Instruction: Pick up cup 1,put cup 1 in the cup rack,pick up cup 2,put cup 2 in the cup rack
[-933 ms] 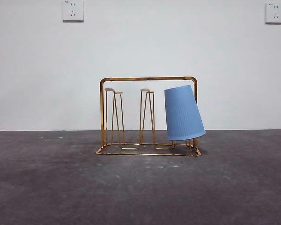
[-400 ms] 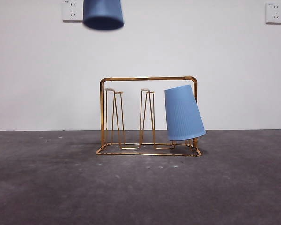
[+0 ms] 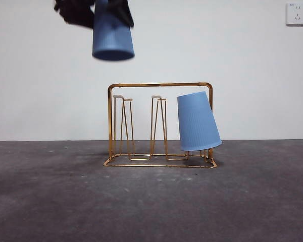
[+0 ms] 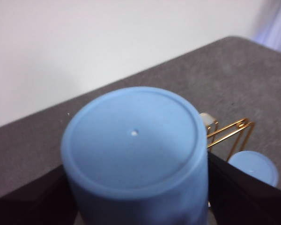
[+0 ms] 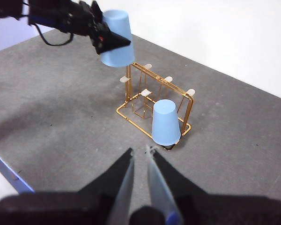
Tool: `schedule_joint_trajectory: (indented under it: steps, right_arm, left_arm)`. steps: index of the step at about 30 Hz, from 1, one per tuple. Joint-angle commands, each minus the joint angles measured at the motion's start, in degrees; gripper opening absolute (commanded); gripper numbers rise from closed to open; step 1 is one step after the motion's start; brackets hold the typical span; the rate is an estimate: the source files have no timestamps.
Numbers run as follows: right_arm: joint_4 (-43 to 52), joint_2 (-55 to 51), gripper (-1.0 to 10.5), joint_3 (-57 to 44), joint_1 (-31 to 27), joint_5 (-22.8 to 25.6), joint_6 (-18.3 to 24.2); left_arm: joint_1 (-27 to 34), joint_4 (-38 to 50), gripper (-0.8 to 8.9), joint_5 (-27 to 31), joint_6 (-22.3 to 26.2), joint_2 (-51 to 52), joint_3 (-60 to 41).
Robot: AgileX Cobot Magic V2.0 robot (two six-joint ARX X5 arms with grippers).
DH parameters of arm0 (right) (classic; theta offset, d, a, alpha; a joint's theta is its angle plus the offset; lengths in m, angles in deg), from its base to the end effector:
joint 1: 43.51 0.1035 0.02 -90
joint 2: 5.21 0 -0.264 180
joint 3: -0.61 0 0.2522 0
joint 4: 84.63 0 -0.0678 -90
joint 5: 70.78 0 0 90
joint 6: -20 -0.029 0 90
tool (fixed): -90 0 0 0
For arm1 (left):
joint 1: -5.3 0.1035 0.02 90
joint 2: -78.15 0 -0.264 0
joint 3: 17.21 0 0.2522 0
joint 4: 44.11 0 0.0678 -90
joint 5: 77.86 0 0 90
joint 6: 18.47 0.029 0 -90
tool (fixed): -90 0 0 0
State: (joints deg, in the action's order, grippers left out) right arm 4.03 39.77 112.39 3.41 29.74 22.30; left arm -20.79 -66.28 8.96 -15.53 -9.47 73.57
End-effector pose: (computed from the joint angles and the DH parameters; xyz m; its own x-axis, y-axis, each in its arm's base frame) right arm 0.0177 0.0112 0.4819 0.7442 0.5286 -0.4083 -0.6156 0.7800 -0.1123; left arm 0.3157 -0.1564 0.3497 0.8234 -0.4650 -0.3252 0.5006 0.8652 0.0304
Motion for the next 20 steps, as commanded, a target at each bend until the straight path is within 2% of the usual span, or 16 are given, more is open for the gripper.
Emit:
schedule_joint_trajectory:
  steps: [1,11,13,20]
  right_arm:
    - [-1.3,-0.2,0.5,-0.3,0.0,-0.1,-0.9]
    - [-1.3,-0.2,0.2,-0.4,0.0,0.0,-1.0]
    - [-1.4,-0.2,-0.1,-0.4,0.0,0.0,-1.3]
    - [-1.3,-0.2,-0.1,-0.4,0.0,0.0,-1.2]
  left_arm:
    - [0.0,2.4,-0.06,-0.2,-1.0,-1.7,-0.5]
    - [0.0,3.3,-0.06,-0.3,-1.4,-7.8,-0.6]
    - [0.0,3.2,-0.06,-0.3,-1.4,-8.2,-0.6]
    - [0.0,0.6,-0.06,-0.2,-1.4,-8.6,-0.6]
